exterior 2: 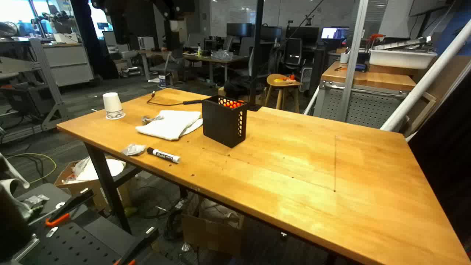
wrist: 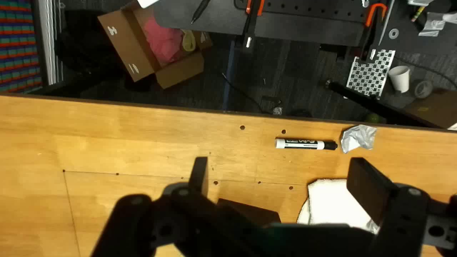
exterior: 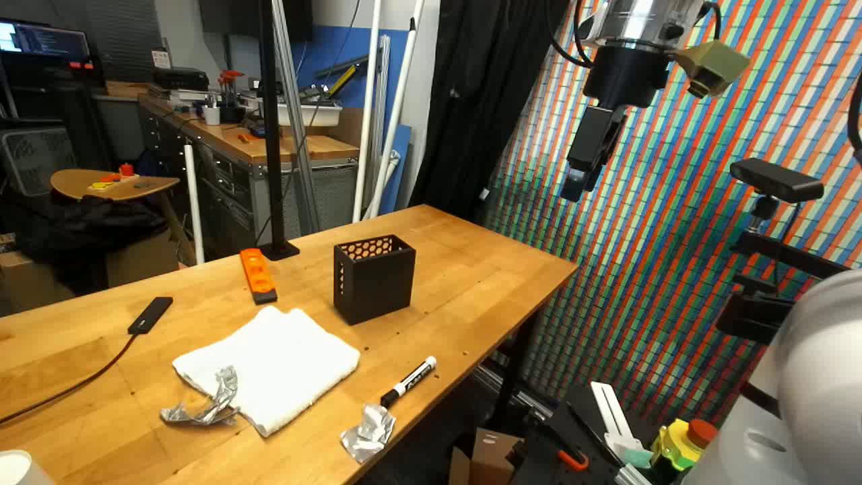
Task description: Put the towel in the box
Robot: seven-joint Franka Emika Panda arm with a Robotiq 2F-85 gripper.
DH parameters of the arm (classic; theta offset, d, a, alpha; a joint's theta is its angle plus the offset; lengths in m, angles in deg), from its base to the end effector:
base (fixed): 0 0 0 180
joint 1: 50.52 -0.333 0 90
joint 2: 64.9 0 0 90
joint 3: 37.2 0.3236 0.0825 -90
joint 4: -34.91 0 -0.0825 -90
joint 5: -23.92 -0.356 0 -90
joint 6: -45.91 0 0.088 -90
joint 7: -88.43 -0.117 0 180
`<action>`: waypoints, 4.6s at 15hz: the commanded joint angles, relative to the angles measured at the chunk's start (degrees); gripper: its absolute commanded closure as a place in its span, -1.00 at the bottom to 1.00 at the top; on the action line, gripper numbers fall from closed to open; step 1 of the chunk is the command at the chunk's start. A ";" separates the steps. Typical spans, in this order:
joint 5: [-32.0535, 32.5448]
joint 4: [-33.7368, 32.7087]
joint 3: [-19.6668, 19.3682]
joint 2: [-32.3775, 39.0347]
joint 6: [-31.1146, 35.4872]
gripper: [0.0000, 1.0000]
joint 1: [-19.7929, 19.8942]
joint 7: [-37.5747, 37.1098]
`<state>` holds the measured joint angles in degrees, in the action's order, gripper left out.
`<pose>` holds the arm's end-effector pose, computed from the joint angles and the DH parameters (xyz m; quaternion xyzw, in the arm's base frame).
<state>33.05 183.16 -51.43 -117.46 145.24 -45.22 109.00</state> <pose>0.2333 -0.1140 0.5214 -0.9974 -0.0653 -0.0297 0.0109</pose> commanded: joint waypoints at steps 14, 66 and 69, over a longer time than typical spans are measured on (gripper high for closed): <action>-2.82 -0.03 3.07 1.53 4.92 -1.00 -7.37 1.13; -6.88 -18.49 27.08 73.35 47.39 -0.03 -8.85 34.16; -7.00 -18.35 26.95 73.10 47.37 0.42 -8.42 33.90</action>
<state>26.62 164.38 -24.85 -44.49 192.69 -54.69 143.28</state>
